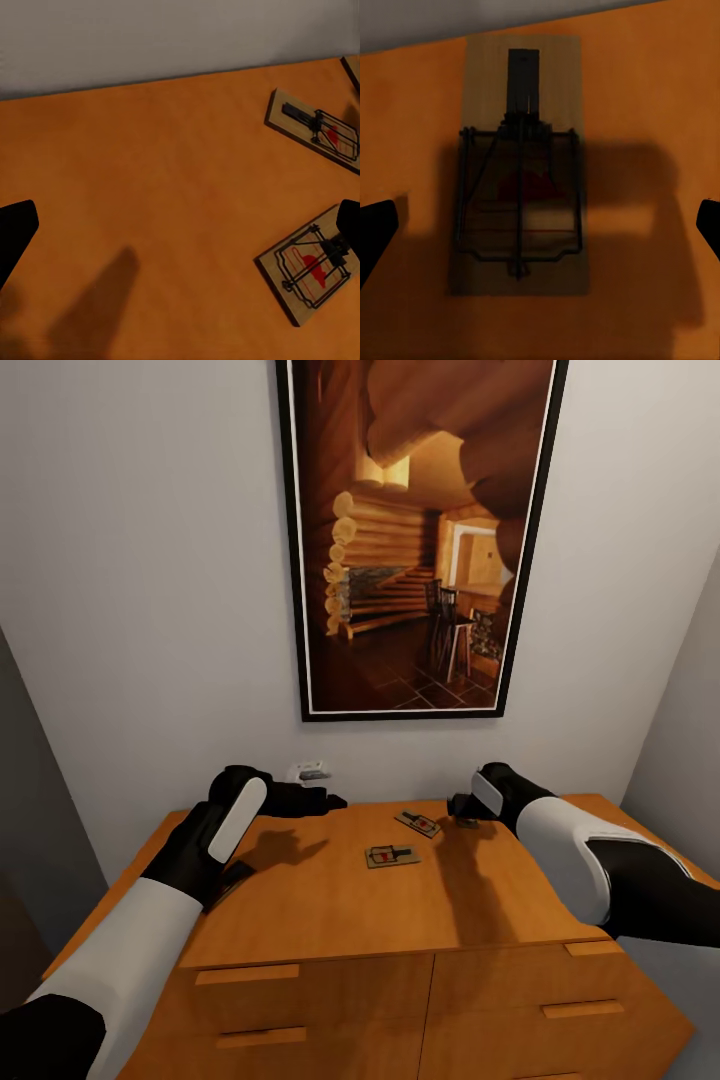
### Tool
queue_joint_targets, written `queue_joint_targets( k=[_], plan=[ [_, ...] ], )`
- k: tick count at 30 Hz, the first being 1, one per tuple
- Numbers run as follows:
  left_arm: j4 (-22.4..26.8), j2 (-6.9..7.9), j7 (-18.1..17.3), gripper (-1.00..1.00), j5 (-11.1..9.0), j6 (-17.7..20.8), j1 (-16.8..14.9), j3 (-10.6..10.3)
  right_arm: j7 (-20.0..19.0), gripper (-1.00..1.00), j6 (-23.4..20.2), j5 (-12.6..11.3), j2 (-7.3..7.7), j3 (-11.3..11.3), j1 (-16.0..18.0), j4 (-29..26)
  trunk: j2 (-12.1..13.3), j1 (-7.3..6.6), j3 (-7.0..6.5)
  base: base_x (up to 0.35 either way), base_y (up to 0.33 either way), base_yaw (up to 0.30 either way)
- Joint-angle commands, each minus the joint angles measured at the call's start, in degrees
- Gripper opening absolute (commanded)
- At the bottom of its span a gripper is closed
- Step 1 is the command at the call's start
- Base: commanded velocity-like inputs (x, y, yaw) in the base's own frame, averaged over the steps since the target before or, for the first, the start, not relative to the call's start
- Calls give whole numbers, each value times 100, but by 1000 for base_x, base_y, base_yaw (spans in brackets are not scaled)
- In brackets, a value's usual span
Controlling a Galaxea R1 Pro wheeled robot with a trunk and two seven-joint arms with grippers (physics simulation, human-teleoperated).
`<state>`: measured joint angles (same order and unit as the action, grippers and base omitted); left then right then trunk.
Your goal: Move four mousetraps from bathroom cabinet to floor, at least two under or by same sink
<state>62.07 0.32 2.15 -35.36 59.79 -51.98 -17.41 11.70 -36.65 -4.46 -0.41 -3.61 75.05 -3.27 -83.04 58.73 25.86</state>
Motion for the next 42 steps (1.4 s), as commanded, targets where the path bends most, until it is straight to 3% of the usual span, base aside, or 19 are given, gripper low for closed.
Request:
queue_joint_targets(
  k=[1,12,42],
  plan=[
    [3,3,23,100,-24,16,-5,-8,57,100,31,-47,-1,-34,0,27,-4,0,7,0,0,0],
    [-1,3,23,100,-24,16,-5,-8,52,100,228,-46,-1,-34,-7,176,-4,0,7,0,0,0],
    [-2,3,23,100,-24,16,-1,-8,43,100,263,-49,-38,-34,-8,271,-4,0,7,0,0,0]
  ],
)
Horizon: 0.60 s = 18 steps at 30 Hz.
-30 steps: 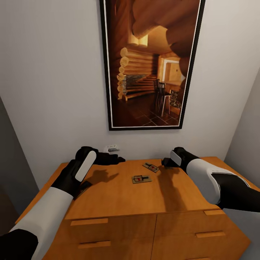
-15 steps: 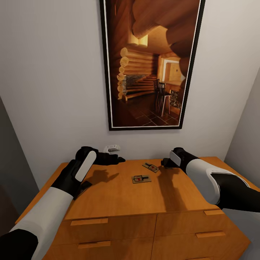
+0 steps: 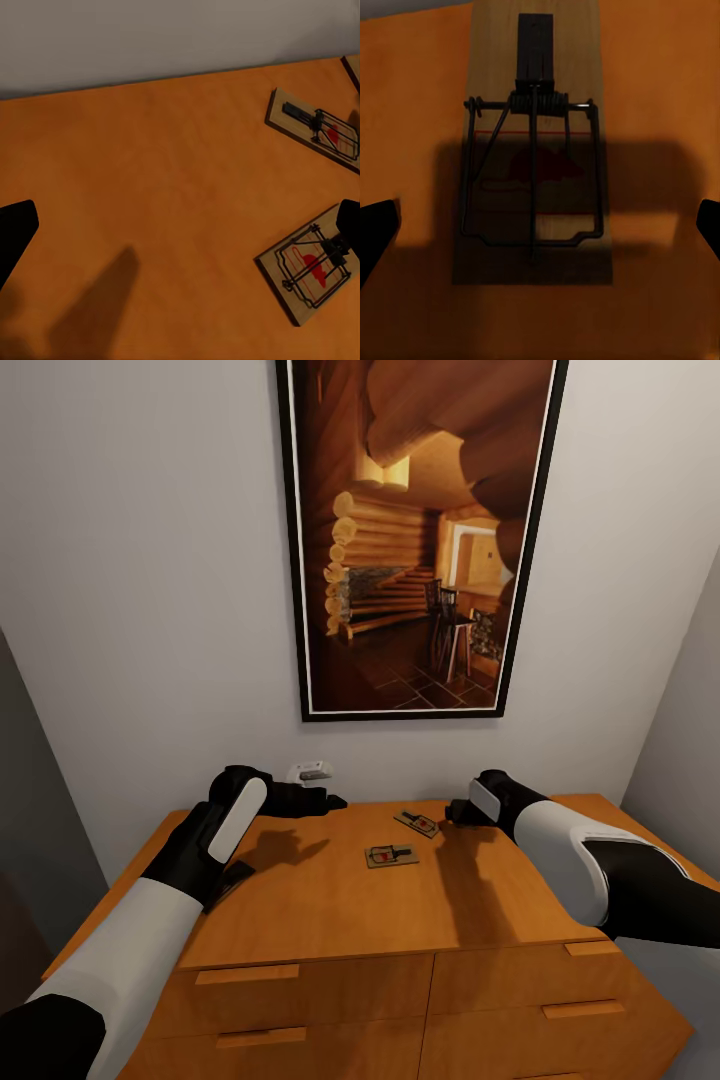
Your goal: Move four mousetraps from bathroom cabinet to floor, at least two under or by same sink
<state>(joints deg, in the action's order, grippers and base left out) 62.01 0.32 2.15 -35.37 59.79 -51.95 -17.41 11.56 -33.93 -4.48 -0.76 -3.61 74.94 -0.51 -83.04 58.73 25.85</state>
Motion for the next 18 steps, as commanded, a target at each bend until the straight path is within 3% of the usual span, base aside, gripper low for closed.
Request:
queue_joint_targets(
  k=[1,2,18],
  plan=[
    [4,3,23,100,-23,16,-6,-8,59,100,-9,-50,-2,-34,4,-4,-4,0,7,0,0,0],
    [4,3,23,100,-23,16,-6,-8,58,-100,-9,-50,-3,-34,4,-4,-4,0,7,0,0,0],
    [-1,3,23,100,-23,16,-8,-8,61,-100,-28,-41,20,-34,4,-1,-4,0,7,0,0,0]
  ],
)
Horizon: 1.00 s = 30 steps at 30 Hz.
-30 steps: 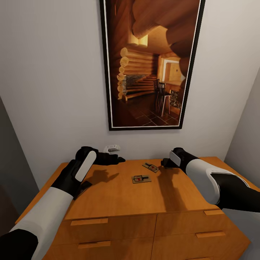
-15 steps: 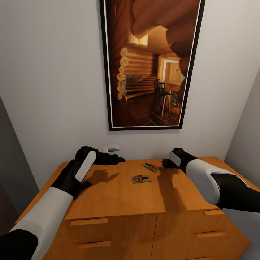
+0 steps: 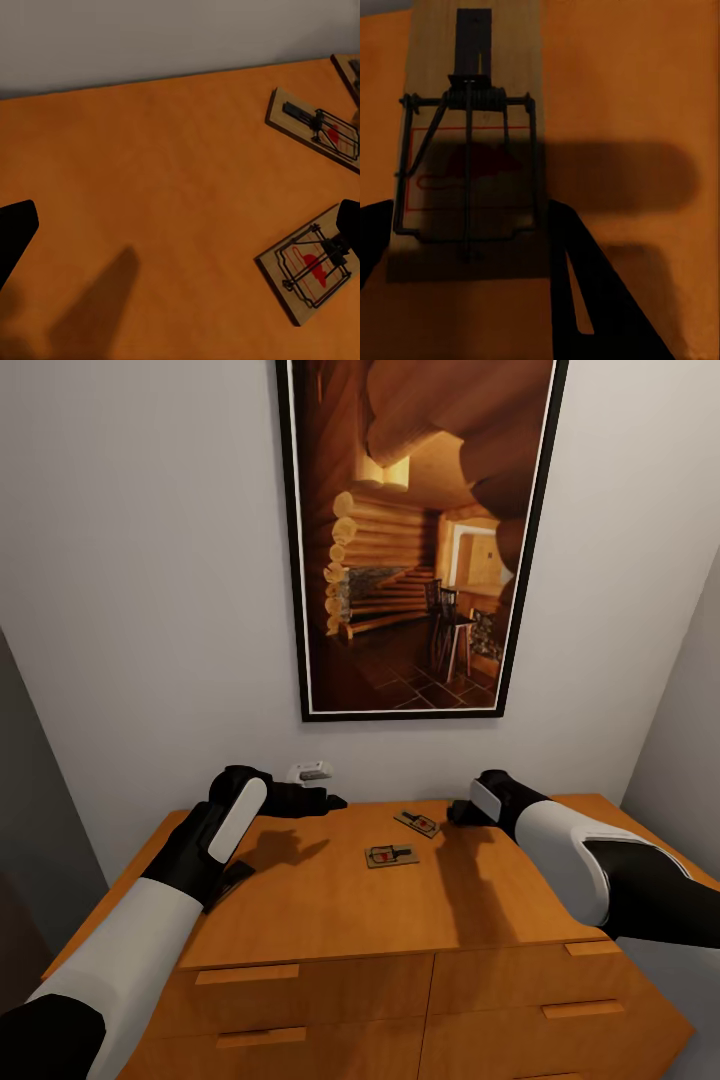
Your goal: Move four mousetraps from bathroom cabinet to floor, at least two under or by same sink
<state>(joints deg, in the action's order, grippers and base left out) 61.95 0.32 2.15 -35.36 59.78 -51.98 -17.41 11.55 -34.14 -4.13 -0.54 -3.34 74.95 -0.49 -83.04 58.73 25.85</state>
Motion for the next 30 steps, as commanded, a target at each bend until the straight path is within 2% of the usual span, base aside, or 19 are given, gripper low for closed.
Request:
queue_joint_targets(
  k=[1,9,14,20,30],
  plan=[
    [5,3,23,100,-24,16,-5,-8,62,-100,-6,-73,4,-62,2,-3,-4,0,7,0,0,0],
    [9,3,23,100,-24,16,-4,-8,52,-100,-49,-16,56,-57,2,-3,-4,0,7,0,0,0],
    [10,0,23,100,-21,7,-5,-8,40,-100,-479,31,99,-10,2,-93,-4,0,7,-82,0,0],
    [10,3,25,100,-22,7,-5,-8,40,-100,-601,34,167,-2,3,-115,-4,0,7,-275,0,0],
    [10,-4,23,100,-15,7,-5,-8,40,-100,-627,35,184,6,5,-118,-4,0,7,-337,0,0]
  ],
)
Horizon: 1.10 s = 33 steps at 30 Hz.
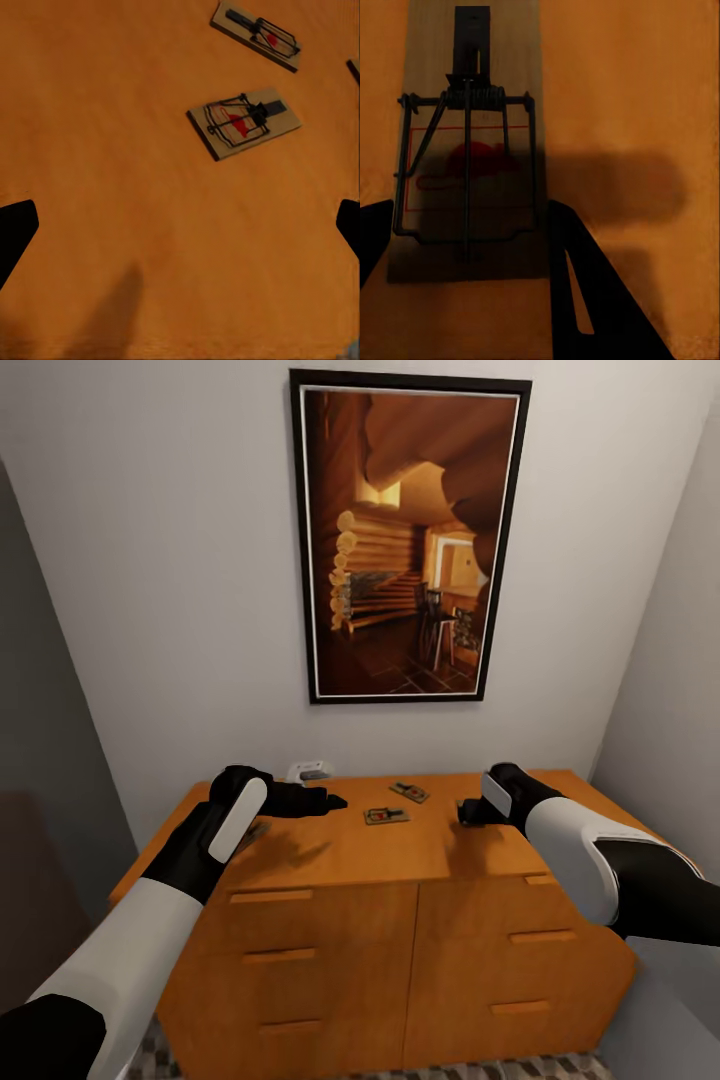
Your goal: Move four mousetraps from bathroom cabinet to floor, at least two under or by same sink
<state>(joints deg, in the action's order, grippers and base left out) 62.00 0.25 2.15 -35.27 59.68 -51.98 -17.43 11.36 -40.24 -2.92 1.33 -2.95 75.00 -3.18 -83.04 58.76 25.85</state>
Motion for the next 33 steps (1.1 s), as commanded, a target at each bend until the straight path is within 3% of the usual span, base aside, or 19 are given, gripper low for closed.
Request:
queue_joint_targets(
  k=[1,12,23,29,33],
  plan=[
    [5,2,26,100,-24,17,-5,-6,60,-100,-18,-86,-2,-32,-1,151,-4,-3,7,-344,0,0],
    [-1,5,41,100,-24,-1,-5,-6,60,-100,-19,-91,-9,-27,3,134,-4,-3,7,-329,0,0],
    [-62,10,64,100,-16,-26,-4,-4,68,-100,-133,-100,-58,-23,2,-563,-4,-3,7,-56,0,0],
    [-67,11,66,100,-8,-32,-5,-3,74,-100,-617,-101,-71,-39,5,-1274,-4,-3,7,-3,0,0],
    [-73,17,79,100,6,-35,-5,2,94,-100,-1438,-96,-85,-38,5,-2144,-4,-3,7,0,0,0]
  ],
)
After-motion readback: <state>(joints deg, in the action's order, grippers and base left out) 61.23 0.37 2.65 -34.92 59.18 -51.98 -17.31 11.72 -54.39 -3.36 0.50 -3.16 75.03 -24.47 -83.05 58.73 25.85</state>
